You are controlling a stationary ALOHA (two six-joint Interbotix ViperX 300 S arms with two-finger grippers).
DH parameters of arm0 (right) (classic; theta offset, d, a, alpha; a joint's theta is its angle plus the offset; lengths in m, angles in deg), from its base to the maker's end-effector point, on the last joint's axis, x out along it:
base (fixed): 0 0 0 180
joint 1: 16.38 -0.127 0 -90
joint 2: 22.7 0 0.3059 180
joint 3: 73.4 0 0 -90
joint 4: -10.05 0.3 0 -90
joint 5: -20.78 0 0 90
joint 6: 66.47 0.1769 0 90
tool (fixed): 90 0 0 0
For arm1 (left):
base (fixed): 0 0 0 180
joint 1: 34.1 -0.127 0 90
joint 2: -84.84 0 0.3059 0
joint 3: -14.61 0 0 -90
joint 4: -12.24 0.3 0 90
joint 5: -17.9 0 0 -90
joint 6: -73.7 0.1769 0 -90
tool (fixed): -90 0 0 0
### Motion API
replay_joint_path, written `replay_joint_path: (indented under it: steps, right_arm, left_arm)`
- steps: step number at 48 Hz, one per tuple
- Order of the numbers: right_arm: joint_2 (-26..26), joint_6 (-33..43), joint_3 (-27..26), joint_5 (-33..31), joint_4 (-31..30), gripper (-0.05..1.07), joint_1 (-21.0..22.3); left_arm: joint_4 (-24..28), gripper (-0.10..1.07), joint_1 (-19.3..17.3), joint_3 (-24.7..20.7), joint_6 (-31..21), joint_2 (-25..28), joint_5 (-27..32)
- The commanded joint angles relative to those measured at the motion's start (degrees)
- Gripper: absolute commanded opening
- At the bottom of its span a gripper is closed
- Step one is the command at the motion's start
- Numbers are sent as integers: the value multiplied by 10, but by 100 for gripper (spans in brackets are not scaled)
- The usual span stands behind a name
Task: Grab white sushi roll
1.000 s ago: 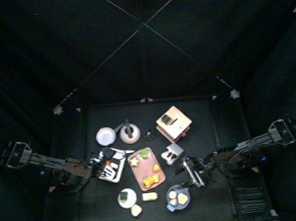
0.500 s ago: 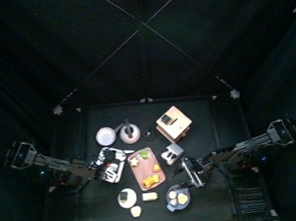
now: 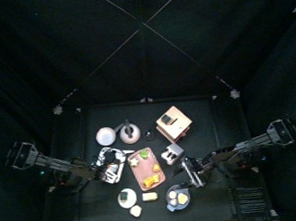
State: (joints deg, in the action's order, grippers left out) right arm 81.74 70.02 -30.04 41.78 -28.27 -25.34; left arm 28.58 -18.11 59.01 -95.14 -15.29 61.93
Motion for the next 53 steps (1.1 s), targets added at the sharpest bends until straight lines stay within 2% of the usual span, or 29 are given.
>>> replay_joint_path:
  steps: [1, 12, 17, 35, 53]
  right_arm:
    - [4, -1, -12, 5, 2, 92, 2]
    - [4, 0, -12, 4, 2, 92, 2]
    - [4, 0, -11, 5, 3, 92, 2]
    - [4, 0, -11, 4, 3, 92, 2]
    - [5, 0, -11, 4, 2, 92, 2]
  left_arm:
    - [2, 89, -2, -4, 1, -2, -4]
    - [2, 72, -4, -4, 1, -2, -4]
    - [3, 68, -4, -6, 3, -4, -4]
    - [21, 67, 4, -13, 6, -58, -5]
    - [37, 67, 4, -12, 6, -61, -40]
